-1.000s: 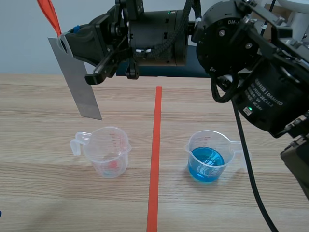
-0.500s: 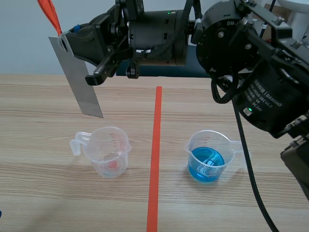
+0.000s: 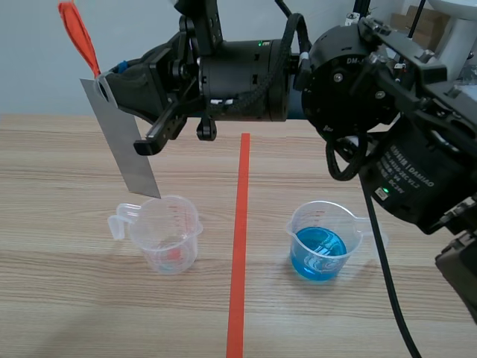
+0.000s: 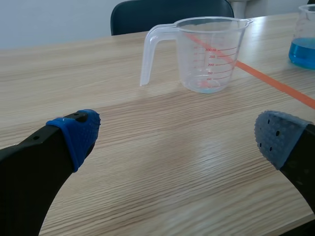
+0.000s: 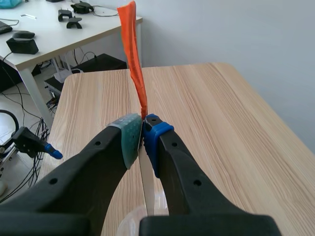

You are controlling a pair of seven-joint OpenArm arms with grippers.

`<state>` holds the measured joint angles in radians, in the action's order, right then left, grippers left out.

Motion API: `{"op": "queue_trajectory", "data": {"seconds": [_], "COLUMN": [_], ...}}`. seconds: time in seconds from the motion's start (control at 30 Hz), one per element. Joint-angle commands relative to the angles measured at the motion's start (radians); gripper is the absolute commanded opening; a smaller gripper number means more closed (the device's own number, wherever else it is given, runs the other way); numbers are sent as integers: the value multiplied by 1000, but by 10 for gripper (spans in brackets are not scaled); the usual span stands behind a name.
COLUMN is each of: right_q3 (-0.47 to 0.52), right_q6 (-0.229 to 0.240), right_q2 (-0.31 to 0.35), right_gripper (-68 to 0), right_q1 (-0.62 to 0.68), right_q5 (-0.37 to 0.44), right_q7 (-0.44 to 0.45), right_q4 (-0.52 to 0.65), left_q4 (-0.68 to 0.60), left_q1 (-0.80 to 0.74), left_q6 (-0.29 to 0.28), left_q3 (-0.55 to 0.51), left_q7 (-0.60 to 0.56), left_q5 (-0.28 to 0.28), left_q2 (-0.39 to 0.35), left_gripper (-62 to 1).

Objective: Do the redox reaction experiment. put the plate into the left beaker

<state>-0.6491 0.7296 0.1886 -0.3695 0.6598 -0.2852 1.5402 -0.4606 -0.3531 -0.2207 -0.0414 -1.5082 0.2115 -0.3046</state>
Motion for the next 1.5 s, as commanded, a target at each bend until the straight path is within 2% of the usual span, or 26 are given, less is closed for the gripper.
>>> {"op": "queue_trajectory", "data": {"seconds": [0.0,0.37,0.47,0.63,0.73,0.9,1.17,1.47], "right_q3": [8,8,8,8,8,8,6,-2], "right_q6": [0,-24,-38,-38,-38,-38,-37,-37], "right_q2": [-6,-6,-6,-6,-7,-13,-15,-18], "right_gripper": [-671,-671,-671,-671,-671,-671,-671,-671], "right_q1": [-3,25,27,27,27,26,26,26], "right_q5": [-3,-71,-93,-96,-97,-97,-100,-100], "right_q7": [23,53,68,68,68,80,139,173], "right_q4": [10,5,5,5,-6,-58,-148,-208], "left_q4": [-20,-21,-32,-61,-89,-120,-137,-137], "left_q1": [-16,-65,-80,-87,-102,-92,-69,-62], "left_q6": [-3,-18,-18,-18,-18,-41,-40,-41], "left_q3": [2,2,2,2,2,2,2,2], "left_q7": [-46,-46,-46,-46,-46,-46,-38,-44], "left_q5": [-9,-47,-74,-74,-104,-92,-44,-31], "left_q2": [-34,-117,-128,-131,-131,-116,-72,-59], "left_gripper": [14,14,14,14,14,14,14,14]}}
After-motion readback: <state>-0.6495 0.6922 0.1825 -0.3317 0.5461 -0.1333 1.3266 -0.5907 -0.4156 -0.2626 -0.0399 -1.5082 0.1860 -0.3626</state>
